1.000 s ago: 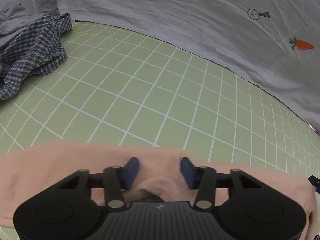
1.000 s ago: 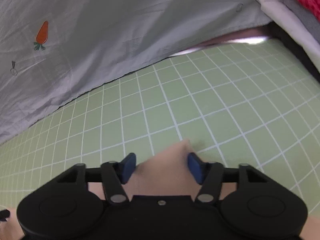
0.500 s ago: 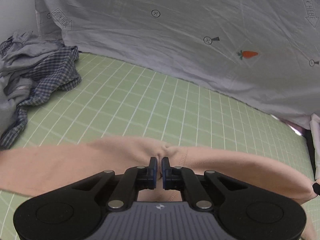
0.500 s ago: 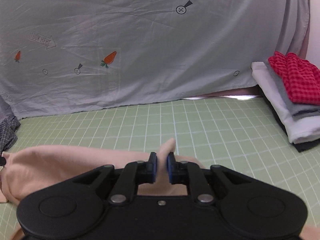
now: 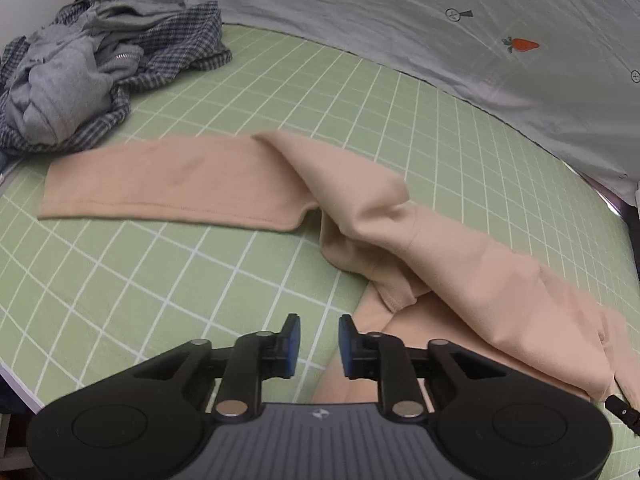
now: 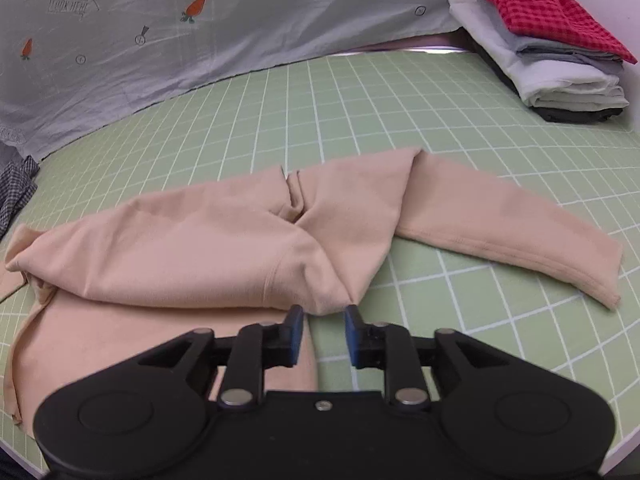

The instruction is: Fold clothes

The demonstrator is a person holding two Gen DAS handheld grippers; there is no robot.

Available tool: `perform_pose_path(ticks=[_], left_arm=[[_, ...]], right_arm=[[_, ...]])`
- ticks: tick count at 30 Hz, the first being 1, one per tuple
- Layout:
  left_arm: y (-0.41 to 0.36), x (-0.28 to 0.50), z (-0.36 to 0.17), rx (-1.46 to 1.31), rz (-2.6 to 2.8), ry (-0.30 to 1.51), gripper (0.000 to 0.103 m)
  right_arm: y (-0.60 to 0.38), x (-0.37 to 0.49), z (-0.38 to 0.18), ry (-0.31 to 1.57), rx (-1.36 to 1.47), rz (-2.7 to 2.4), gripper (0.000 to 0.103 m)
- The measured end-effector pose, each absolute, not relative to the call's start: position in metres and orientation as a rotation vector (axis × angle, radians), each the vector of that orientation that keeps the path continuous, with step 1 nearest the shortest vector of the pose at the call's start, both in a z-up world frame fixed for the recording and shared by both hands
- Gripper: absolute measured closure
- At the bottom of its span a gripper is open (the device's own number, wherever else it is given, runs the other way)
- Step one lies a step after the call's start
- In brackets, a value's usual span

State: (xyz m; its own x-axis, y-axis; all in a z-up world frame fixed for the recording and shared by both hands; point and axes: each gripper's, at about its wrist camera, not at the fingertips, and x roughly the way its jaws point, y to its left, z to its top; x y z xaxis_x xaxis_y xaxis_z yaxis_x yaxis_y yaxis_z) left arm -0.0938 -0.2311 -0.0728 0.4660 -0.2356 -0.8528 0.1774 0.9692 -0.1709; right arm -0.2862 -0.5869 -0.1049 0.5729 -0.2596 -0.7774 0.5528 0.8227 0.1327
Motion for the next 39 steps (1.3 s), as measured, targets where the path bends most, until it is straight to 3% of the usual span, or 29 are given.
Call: perform_pose_path(ticks=[5,9,11,14,17,20,22,24,29,31,32,36,38,39], left_arm=[[-0.251,-0.087,-0.063,0.016,-0.284,1.01,0.042],[-0.268,-0.078,-0.056,0.087,-0.323,0.966,0.033],[-0.277,-0.072,-0.054,0.101,-0.338,0.955,0.03],[-0.289,-0.06,-0.055,0.114,-0.365,0.952,0.029],[-0.301,-0.049,-0.057,0.127,-0.386,0.955,0.02],[-0.31,-0.034,-0.065,0.14,-0.396,0.973,0.02],[-0.316,-0.022,-0.073,0.163,-0.402,0.982,0.02],[-0.321,-0.01,-0.083,0.197,-0.405,0.998,0.02],[-0.33,0.018,-0.104,0.234,-0.474,1.052,0.021],[-0.335,0.021,-0.11,0.259,-0.51,1.074,0.024],[-0.337,0.02,-0.112,0.272,-0.527,1.081,0.03],[-0.339,0.014,-0.118,0.275,-0.577,1.102,0.061],[-0.335,0.01,-0.119,0.247,-0.585,1.106,0.077],[-0.334,0.008,-0.117,0.241,-0.581,1.101,0.079]], right_arm=[[-0.587,-0.273,-0.093,0.79,0.352,-0.494,0.051],[-0.582,-0.253,-0.092,0.786,0.267,-0.484,0.012],[-0.578,-0.242,-0.094,0.791,0.209,-0.477,0.003],[-0.574,-0.227,-0.097,0.799,0.149,-0.462,0.001],[-0.573,-0.214,-0.1,0.815,0.127,-0.446,0.001],[-0.571,-0.204,-0.106,0.847,0.117,-0.434,0.013],[-0.574,-0.2,-0.112,0.871,0.141,-0.419,0.03],[-0.576,-0.196,-0.117,0.895,0.166,-0.404,0.036],[-0.581,-0.191,-0.126,0.953,0.174,-0.34,0.04],[-0.584,-0.19,-0.124,0.964,0.18,-0.334,0.048],[-0.583,-0.189,-0.122,0.967,0.175,-0.337,0.052],[-0.58,-0.189,-0.116,0.969,0.15,-0.337,0.092],[-0.576,-0.191,-0.113,0.96,0.134,-0.327,0.095],[-0.574,-0.192,-0.111,0.955,0.123,-0.324,0.096]])
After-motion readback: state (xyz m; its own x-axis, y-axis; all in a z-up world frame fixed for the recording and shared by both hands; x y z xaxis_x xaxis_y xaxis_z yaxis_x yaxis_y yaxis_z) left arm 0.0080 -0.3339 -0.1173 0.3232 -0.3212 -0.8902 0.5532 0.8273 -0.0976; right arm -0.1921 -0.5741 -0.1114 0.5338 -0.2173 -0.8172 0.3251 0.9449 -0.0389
